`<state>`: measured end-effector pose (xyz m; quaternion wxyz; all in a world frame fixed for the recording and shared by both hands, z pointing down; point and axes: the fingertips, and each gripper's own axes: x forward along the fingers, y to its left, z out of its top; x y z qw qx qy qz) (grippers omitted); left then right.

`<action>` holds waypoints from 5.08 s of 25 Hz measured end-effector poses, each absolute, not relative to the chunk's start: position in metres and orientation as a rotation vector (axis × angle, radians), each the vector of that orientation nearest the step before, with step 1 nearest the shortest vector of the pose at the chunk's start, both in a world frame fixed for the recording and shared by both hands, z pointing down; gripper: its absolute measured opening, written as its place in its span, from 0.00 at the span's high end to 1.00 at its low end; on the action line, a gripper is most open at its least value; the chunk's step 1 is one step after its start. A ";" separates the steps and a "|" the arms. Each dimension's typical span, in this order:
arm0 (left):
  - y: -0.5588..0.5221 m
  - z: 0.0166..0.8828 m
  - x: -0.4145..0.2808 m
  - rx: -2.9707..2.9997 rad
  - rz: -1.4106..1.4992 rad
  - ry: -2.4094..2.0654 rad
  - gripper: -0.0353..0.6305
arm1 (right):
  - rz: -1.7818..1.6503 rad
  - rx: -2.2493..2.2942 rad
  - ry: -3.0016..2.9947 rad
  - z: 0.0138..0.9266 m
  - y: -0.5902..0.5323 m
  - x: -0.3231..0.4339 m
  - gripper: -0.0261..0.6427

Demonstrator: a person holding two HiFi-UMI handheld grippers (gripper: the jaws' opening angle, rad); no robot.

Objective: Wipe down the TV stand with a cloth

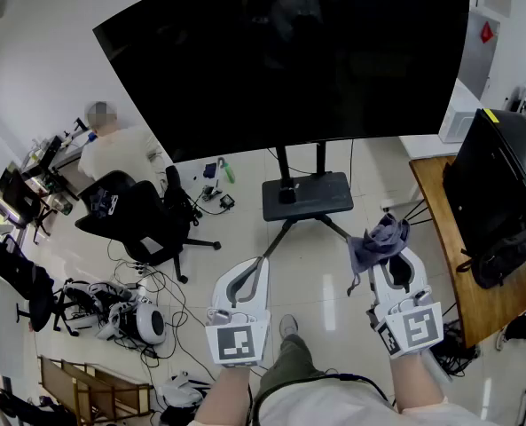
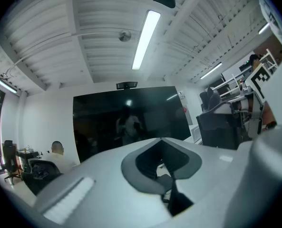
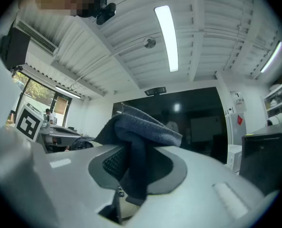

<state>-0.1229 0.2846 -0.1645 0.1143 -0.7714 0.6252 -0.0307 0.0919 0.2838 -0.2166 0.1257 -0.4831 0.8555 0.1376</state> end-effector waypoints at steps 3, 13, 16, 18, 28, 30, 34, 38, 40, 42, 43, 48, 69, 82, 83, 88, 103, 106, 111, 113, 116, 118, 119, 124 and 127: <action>0.233 -0.176 -0.160 -2.278 -0.081 1.827 0.59 | 0.389 -1.448 2.500 -0.221 0.232 0.053 0.83; 0.060 -0.197 -0.280 -2.281 0.040 1.815 0.59 | 0.491 -1.585 2.439 -0.248 0.068 -0.062 0.83; 0.007 -0.171 -0.296 -2.277 0.068 1.814 0.59 | 0.517 -1.619 2.399 -0.227 0.017 -0.067 0.83; -0.028 -0.130 -0.295 -2.275 0.071 1.815 0.59 | 0.550 -1.616 2.398 -0.187 -0.019 -0.066 0.83; -0.280 0.263 -0.188 -2.169 -0.110 1.888 0.59 | 0.442 -1.461 2.437 0.230 -0.288 0.043 0.83; -0.329 0.338 -0.171 -2.140 -0.131 1.899 0.59 | 0.414 -1.448 2.442 0.316 -0.341 0.061 0.83; -0.384 0.433 -0.156 -2.079 -0.143 1.910 0.59 | 0.415 -1.382 2.466 0.426 -0.408 0.070 0.83; -0.385 0.494 -0.172 -2.026 -0.078 1.901 0.59 | 0.480 -1.301 2.455 0.477 -0.413 0.041 0.83; -0.379 0.515 -0.186 -1.997 -0.055 1.913 0.59 | 0.493 -1.236 2.458 0.482 -0.413 0.015 0.83; -0.379 0.524 -0.193 -1.986 -0.036 1.922 0.59 | 0.462 -1.146 2.476 0.465 -0.421 -0.012 0.83; -0.378 0.526 -0.195 -1.986 -0.020 1.918 0.59 | 0.454 -1.119 2.481 0.450 -0.426 -0.024 0.83; -0.361 0.494 -0.211 -1.916 0.137 1.868 0.59 | 0.461 -1.070 2.570 0.373 -0.471 -0.090 0.83; -0.409 0.456 -0.195 -1.852 0.198 1.867 0.59 | 0.580 -1.276 2.556 0.409 -0.562 -0.025 0.84; -0.407 0.471 -0.209 -1.912 0.185 1.844 0.59 | 0.172 -1.683 2.871 0.600 -0.682 -0.012 0.83; -0.406 0.474 -0.213 -1.912 0.177 1.853 0.59 | 0.083 -1.691 2.919 0.628 -0.688 -0.016 0.83; -0.403 0.484 -0.222 -1.915 0.158 1.866 0.59 | -0.106 -1.667 2.943 0.651 -0.685 -0.021 0.83; -0.332 0.550 -0.262 -1.939 -0.069 2.069 0.59 | 0.274 -1.270 2.776 0.586 -0.359 -0.126 0.84; -0.341 0.556 -0.302 -1.869 0.021 2.088 0.59 | 0.255 -1.215 2.781 0.604 -0.399 -0.193 0.84; -0.328 0.551 -0.354 -1.780 0.183 2.075 0.59 | 0.268 -1.301 2.775 0.606 -0.494 -0.283 0.84; -0.311 0.546 -0.360 -1.754 0.189 2.076 0.59 | 0.115 -1.428 2.858 0.644 -0.543 -0.299 0.84; -0.290 0.541 -0.367 -1.718 0.191 2.068 0.59 | -0.022 -1.612 2.882 0.663 -0.597 -0.301 0.84; -0.280 0.541 -0.368 -1.713 0.198 2.070 0.59 | -0.065 -1.686 2.887 0.669 -0.616 -0.296 0.84; -0.278 0.542 -0.369 -1.716 0.200 2.072 0.59 | -0.082 -1.706 2.892 0.671 -0.620 -0.294 0.84; -0.275 0.545 -0.369 -1.718 0.191 2.084 0.59 | 0.098 -1.567 2.889 0.645 -0.559 -0.288 0.84; -0.275 0.546 -0.356 -1.726 0.183 2.068 0.59 | 0.263 -1.393 2.870 0.643 -0.460 -0.266 0.84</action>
